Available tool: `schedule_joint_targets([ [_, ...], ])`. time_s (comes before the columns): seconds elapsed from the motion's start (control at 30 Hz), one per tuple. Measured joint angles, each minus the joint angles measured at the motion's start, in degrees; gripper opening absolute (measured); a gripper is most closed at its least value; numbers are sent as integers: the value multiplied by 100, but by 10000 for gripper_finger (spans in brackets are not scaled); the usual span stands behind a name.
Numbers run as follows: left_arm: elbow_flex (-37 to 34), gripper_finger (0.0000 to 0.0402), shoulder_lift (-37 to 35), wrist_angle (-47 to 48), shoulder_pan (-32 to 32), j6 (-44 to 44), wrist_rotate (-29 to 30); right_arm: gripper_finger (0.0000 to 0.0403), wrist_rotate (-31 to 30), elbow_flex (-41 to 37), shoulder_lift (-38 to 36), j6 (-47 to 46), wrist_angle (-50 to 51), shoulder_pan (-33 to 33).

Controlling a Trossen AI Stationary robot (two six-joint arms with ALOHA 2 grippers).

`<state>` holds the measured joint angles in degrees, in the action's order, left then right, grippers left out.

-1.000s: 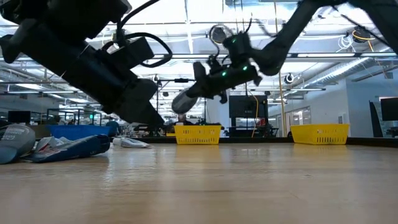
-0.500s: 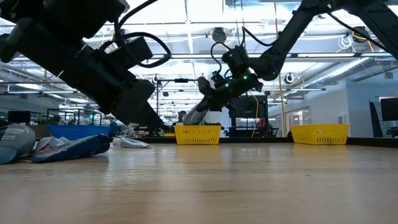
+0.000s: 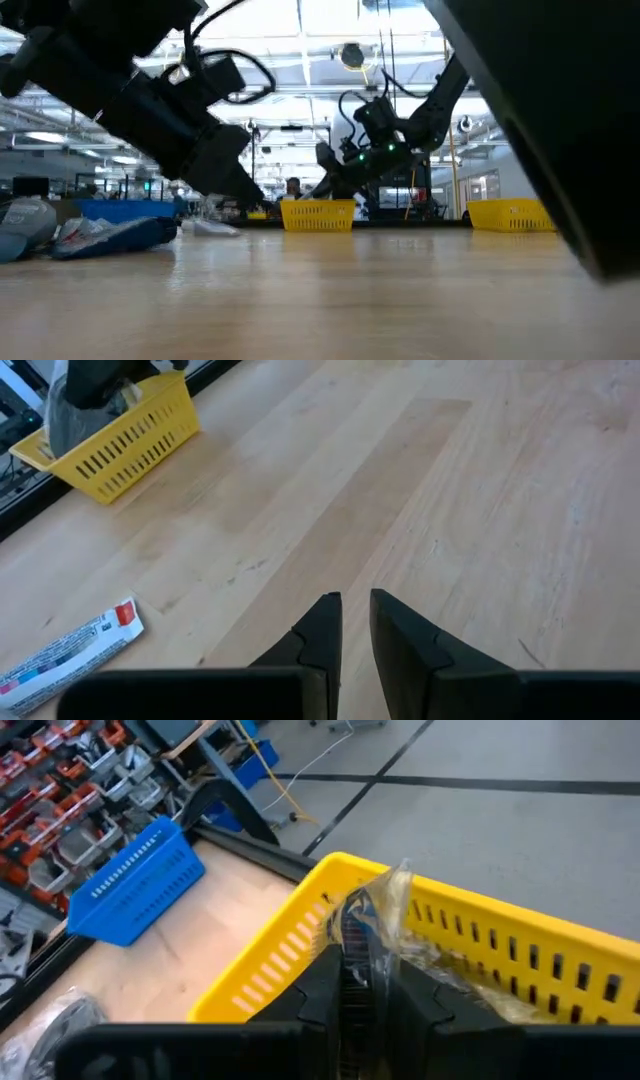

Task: Pick & Place Travel size toiletries
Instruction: Put the hairbrush into the left yellow bin, then put the shave cream into the top blue bin

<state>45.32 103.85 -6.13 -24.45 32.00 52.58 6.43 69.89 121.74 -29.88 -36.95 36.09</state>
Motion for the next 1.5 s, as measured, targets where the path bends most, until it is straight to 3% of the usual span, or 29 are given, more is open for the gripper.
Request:
schedule_joint_targets([
  [0.23,0,58,0,56,0,-27,-2,65,289,2,27,-82,35,110],
  [0.53,0,58,0,83,0,-27,-20,206,892,-4,-319,275,754,261],
  [0.7,0,58,0,80,0,-27,-20,242,377,-2,-1070,929,1856,203],
  [0.8,0,58,0,63,0,-25,-20,242,-188,-2,-1495,1410,2527,63],
  [0.97,0,58,0,38,4,-25,-18,226,-478,0,-2049,1895,3404,-115],
  [1.13,0,58,0,35,4,-13,-17,193,-1403,0,-2430,2023,4944,-190],
  [1.23,0,58,-1,32,4,-19,-17,165,-1576,-21,-2470,1929,5770,-247],
  [1.33,0,58,0,32,4,-19,-17,137,-1588,-315,-2465,1792,5666,-328],
  [1.5,0,58,0,24,4,3,-17,98,-1807,-979,-2281,1614,4476,-364],
])
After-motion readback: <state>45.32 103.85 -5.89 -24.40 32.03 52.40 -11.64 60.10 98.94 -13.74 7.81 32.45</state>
